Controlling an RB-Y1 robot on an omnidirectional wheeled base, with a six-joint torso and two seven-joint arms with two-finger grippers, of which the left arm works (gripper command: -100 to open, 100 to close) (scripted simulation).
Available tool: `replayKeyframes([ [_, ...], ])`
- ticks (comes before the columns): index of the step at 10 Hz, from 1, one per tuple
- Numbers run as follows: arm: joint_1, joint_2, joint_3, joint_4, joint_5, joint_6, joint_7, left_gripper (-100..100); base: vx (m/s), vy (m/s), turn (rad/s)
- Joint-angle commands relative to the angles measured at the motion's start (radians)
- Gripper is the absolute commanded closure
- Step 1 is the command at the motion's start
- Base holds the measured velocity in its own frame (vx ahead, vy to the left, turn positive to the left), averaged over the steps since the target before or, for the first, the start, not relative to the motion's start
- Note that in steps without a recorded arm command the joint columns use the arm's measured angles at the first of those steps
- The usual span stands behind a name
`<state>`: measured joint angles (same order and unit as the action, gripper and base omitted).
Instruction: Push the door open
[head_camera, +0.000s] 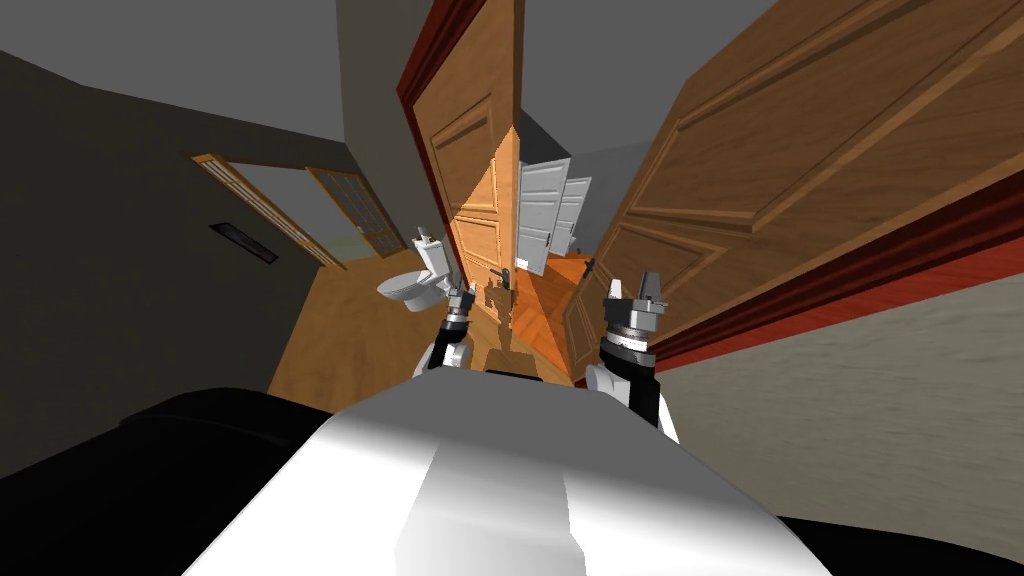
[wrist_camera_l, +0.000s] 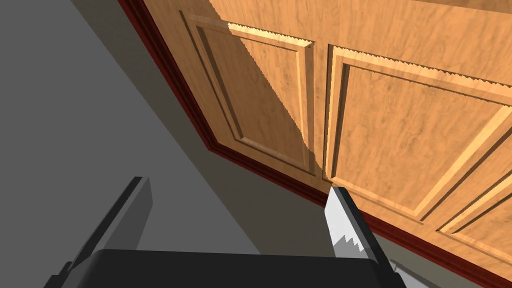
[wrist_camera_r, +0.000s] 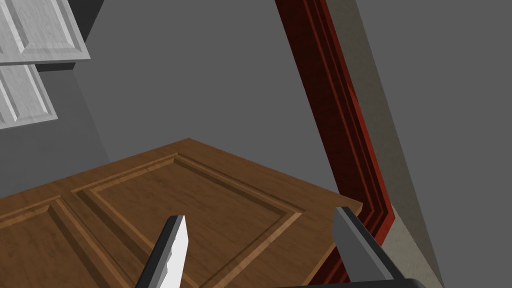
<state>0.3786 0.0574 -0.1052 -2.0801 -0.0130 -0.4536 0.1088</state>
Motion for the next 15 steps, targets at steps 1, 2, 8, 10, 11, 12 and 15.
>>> replayKeyframes([
  [1, -0.019, 0.004, -0.011, 0.035, -0.003, 0.013, -0.001, -100, 0.076, 0.108, -0.099],
  [2, -0.03, 0.007, -0.017, 0.058, -0.004, 0.019, -0.001, -100, 0.089, 0.106, -0.089],
  [8, -0.099, 0.022, -0.055, 0.201, -0.011, 0.056, 0.0, -100, 0.074, 0.109, -0.087],
  [10, -0.122, 0.025, -0.068, 0.25, -0.014, 0.069, 0.0, -100, 0.09, 0.109, -0.084],
  [11, -0.133, 0.026, -0.075, 0.274, -0.015, 0.075, 0.0, -100, 0.068, 0.155, -0.095],
  [12, -0.145, 0.028, -0.081, 0.298, -0.017, 0.081, 0.0, -100, 0.062, 0.127, -0.092],
  [15, -0.179, 0.03, -0.1, 0.369, -0.02, 0.099, 0.001, -100, 0.072, 0.107, -0.084],
])
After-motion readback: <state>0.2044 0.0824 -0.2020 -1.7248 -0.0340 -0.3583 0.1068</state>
